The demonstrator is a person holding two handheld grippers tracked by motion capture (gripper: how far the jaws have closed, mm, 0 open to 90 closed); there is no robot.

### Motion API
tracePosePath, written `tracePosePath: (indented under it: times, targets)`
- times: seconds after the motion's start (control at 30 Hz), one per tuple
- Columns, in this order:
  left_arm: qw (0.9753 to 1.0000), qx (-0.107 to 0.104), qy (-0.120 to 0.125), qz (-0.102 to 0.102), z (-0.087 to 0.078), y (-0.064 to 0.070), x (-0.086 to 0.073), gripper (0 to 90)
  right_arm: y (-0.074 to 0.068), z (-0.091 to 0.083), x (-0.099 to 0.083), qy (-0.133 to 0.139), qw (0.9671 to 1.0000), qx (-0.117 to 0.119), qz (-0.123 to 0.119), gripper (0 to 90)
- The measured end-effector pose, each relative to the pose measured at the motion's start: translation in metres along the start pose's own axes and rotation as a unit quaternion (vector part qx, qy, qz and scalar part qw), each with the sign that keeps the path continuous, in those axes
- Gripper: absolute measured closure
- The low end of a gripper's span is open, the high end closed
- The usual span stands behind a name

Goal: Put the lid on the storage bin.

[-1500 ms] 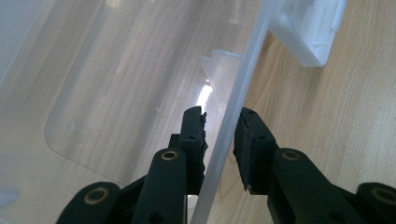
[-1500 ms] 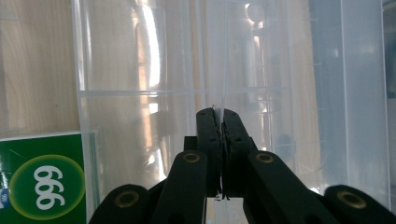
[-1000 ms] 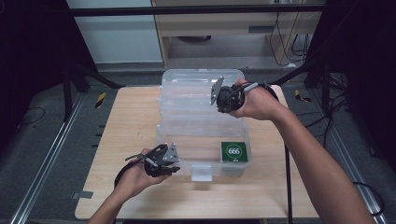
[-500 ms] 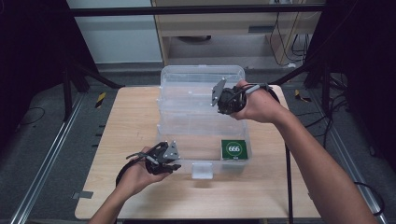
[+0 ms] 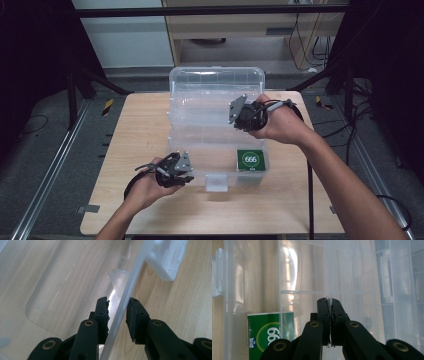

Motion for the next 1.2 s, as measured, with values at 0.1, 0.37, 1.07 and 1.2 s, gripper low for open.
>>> tracePosePath:
  times: [0.1,0.37,1.07,1.2]
  targets:
    - [1.0000,0.001,-0.001,0.001,0.000,0.000,0.000,71.3,-0.006,-0.002,-0.001,0.001,1.0000,-0.004,-0.001,87.9]
    - [1.0000,0.004,0.000,0.003,0.000,0.000,0.000,71.0,-0.018,-0.004,-0.002,0.006,0.9999,-0.008,-0.003,87.2]
    - [0.9995,-0.004,0.003,-0.030,0.000,0.006,-0.001,70.2,-0.037,-0.005,-0.007,0.022,0.9997,-0.010,-0.002,86.4]
    - [0.9996,-0.005,0.003,-0.029,0.000,0.006,-0.001,70.0,-0.040,-0.005,-0.007,0.023,0.9997,-0.008,-0.003,86.3]
Point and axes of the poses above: each handheld gripper's, and its own axes: z roughly forward along the jaws, x roughly out of its top, y roughly to its right, the point moved 7 cm from there along z, roughly forward along the jaws, and after that the axes turned 12 degrees about -y, right-handed, at the moved point
